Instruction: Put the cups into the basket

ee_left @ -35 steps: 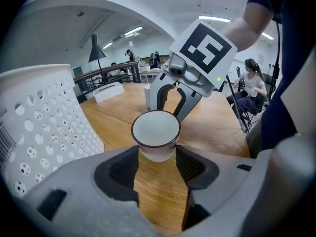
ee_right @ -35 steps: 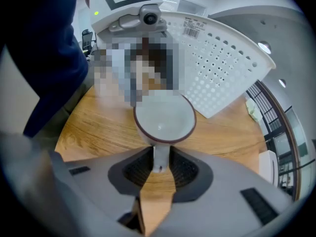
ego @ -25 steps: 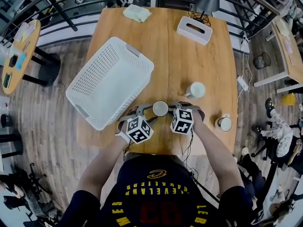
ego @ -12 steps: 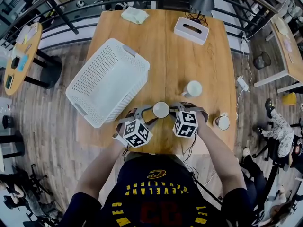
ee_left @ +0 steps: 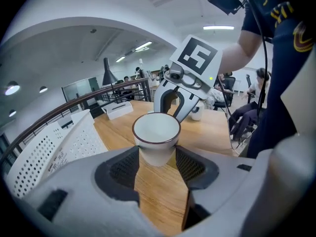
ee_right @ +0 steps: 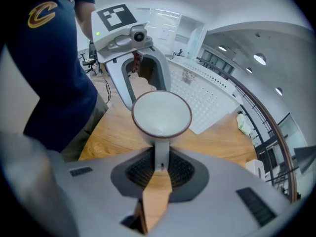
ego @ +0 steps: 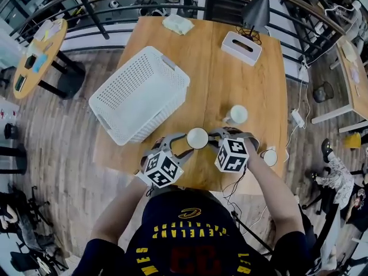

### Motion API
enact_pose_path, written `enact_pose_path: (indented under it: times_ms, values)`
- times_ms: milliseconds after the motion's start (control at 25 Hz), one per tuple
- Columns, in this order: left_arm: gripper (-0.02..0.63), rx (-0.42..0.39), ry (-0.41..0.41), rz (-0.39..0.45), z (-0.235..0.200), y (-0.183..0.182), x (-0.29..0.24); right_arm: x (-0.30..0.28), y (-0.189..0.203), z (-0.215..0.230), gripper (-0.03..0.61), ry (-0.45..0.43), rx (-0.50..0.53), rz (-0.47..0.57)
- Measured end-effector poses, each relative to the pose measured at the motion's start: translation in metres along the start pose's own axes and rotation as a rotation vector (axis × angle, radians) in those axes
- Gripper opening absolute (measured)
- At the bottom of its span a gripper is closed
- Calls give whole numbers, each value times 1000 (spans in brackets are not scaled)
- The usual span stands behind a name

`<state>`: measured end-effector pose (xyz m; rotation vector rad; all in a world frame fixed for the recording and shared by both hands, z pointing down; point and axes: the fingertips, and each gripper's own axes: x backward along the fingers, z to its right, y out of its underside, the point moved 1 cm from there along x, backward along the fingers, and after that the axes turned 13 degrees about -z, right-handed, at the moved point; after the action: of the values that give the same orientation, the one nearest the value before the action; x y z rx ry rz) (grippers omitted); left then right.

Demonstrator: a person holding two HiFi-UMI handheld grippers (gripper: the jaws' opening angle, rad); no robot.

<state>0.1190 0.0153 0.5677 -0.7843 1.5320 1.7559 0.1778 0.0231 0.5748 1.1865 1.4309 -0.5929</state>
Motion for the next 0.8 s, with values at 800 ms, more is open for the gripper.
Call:
enact_pose_path:
  times_ms: [800]
  values:
    - [221, 357, -274, 276, -55, 19, 173, 98, -122, 52, 60, -135, 45, 244]
